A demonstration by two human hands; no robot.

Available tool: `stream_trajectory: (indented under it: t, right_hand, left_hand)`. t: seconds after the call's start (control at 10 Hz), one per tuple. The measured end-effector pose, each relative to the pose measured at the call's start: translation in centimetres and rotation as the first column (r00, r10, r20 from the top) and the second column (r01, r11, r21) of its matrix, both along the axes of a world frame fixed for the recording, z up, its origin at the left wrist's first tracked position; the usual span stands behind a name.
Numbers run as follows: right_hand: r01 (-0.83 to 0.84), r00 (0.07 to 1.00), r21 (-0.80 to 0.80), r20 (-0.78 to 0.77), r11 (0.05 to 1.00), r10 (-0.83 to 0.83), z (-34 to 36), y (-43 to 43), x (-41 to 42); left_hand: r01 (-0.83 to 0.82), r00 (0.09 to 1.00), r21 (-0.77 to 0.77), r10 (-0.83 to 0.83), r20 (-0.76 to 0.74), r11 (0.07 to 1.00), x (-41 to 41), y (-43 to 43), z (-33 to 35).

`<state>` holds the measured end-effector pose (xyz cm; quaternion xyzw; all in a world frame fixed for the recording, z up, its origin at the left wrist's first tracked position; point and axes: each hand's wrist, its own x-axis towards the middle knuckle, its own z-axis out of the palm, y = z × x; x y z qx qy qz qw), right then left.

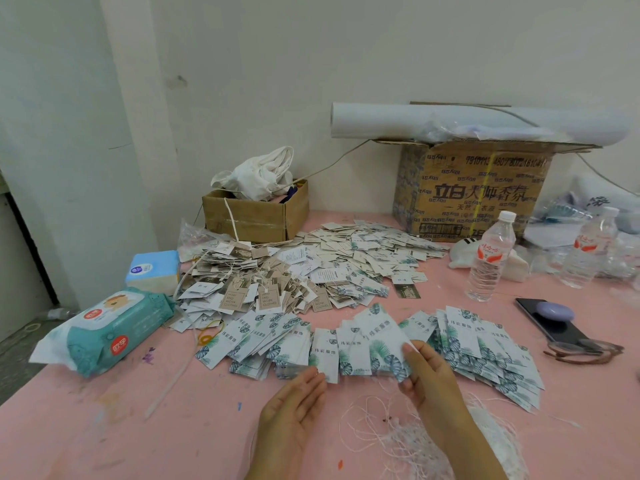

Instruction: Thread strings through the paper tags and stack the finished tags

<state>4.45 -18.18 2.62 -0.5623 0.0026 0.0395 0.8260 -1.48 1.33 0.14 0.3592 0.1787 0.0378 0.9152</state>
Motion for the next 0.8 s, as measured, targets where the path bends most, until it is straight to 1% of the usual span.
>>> stream_trajectory:
  t: [0.1,0.2,0.3,0.4,0.5,0.6,0.7,0.8]
  right_hand:
    - [0.152,0.988,0.05,0.02,0.987,-0.153,0.2,-1.5,0.5]
    - [0.324,0.944,0.018,0.052,0.946,-0.325,0.2,-3.2,1.1]
    - [0.456,0.89,-0.074,0.027,0.887,-0.455,0.3,-5.1,2.5]
    - [0.544,0.832,-0.158,-0.031,0.824,-0.554,0.7,-7.0,4.4]
    - [0.586,0.797,-0.217,-0.024,0.781,-0.604,1.2,-8.0,5.9]
    - [0.556,0.805,-0.358,0.007,0.75,-0.593,1.9,-8.2,6.4]
    - [0.516,0.809,-0.65,0.155,0.558,-0.567,1.7,-8.0,5.9]
    - [0.544,0.808,-0.737,0.331,0.401,-0.487,1.4,-6.8,3.9]
  left_hand:
    - [0.01,1.0,0.014,-0.01,-0.004,1.0,0.0,0.0,-0.2]
    - [0.008,1.0,0.004,-0.008,-0.015,1.0,0.2,0.1,-0.4]
    - [-0.005,1.0,-0.012,0.005,-0.026,1.0,0.4,0.1,-0.5]
    - [-0.017,0.999,-0.015,0.017,-0.04,1.0,0.6,0.3,-0.7]
    - [-0.027,0.998,-0.015,0.026,-0.056,1.0,0.8,0.3,-0.8]
    - [-0.03,0.997,-0.019,0.028,-0.067,0.999,0.9,0.3,-0.9]
    - [-0.025,0.998,-0.037,0.023,-0.054,0.999,1.0,0.4,-1.2]
    - [-0.036,0.997,-0.03,0.034,-0.062,0.999,1.0,0.3,-1.3]
